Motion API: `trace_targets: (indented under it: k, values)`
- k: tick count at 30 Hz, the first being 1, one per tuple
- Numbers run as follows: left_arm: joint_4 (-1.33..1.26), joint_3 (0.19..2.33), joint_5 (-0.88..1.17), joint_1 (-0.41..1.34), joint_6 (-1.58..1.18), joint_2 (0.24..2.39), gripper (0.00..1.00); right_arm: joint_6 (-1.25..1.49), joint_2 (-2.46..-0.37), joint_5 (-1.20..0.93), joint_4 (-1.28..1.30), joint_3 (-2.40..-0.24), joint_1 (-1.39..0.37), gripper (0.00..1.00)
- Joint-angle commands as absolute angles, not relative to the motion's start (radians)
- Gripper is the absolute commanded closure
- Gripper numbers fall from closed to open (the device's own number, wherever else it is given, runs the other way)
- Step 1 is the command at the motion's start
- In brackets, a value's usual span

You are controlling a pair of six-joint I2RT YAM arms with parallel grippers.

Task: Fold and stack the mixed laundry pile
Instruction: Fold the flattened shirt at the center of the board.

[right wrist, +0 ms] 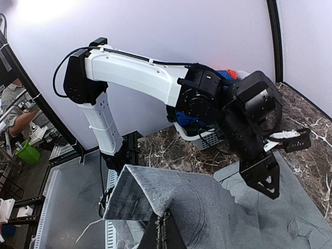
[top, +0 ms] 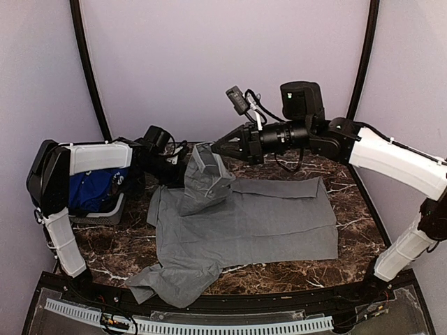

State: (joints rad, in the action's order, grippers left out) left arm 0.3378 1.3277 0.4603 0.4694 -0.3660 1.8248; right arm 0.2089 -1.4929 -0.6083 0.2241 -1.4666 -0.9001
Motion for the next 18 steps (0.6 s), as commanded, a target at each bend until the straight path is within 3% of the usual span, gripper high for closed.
trace_targets:
  k: [1,14,18]
  values:
    - [0.376,1.356,0.572,0.478,-0.331,1.882,0.63,0.234,-1.559,-0.569,0.176,-1.528,-0.905,1.00]
    - [0.562,1.465,0.613,0.543,-0.163,2.093,0.61,0.247,-1.601,-0.528,0.189,-1.612,-0.903,1.00]
    - [0.592,1.452,0.616,0.548,-0.138,2.097,0.55,0.255,-1.609,-0.492,0.194,-1.615,-0.877,1.00]
